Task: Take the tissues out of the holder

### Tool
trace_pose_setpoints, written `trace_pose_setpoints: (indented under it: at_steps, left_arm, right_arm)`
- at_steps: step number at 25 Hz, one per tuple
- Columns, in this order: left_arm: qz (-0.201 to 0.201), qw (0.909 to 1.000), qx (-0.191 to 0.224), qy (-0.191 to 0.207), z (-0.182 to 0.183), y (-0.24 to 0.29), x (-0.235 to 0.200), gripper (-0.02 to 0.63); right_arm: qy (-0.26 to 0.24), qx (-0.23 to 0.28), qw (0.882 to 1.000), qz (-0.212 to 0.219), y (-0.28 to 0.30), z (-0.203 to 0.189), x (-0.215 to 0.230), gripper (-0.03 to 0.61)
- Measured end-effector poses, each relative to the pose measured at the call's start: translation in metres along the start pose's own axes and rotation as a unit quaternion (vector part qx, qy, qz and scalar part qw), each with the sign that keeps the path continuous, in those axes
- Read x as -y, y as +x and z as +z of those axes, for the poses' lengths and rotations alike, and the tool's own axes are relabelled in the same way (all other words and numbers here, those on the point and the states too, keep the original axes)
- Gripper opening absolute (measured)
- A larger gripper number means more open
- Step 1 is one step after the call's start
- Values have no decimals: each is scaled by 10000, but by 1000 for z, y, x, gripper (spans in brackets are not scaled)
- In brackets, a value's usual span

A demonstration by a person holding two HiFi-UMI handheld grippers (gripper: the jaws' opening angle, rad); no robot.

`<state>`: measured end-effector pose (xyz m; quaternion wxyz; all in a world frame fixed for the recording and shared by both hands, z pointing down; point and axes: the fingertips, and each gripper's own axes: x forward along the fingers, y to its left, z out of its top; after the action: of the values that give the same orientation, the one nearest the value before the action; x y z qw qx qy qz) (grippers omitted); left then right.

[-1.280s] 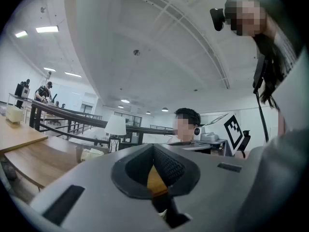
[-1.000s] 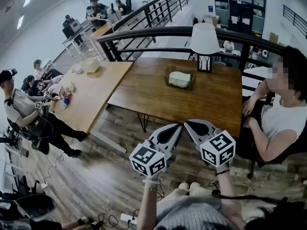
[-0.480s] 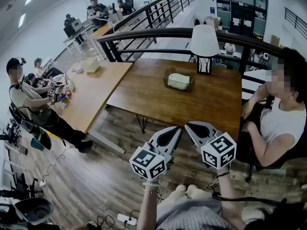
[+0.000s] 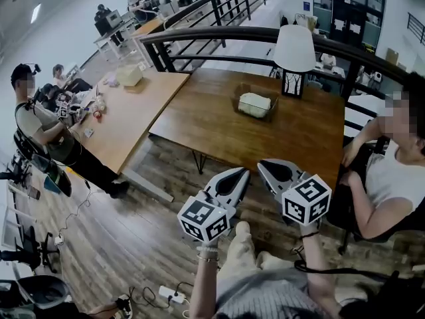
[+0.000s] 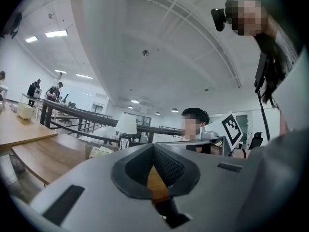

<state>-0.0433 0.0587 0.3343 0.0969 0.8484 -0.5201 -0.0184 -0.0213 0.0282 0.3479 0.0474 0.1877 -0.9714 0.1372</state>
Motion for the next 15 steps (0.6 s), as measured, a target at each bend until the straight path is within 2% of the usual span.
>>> trace_pose_setpoints:
  at_steps: [4,9,15]
  left_arm:
    - [-113,9999,-47,30,10,25,-22,8]
    - [-243,9997,-15,51,17,47,-61,8]
    - [-582,9982,-123,43,21,77,-94,8]
  right_arm:
    - [-24,13,10000,-4,21,17,21,12]
    - [-92,-60,9999,21,50,19,40,12]
    - [-115,-56,9997,-228,81,31,70,12]
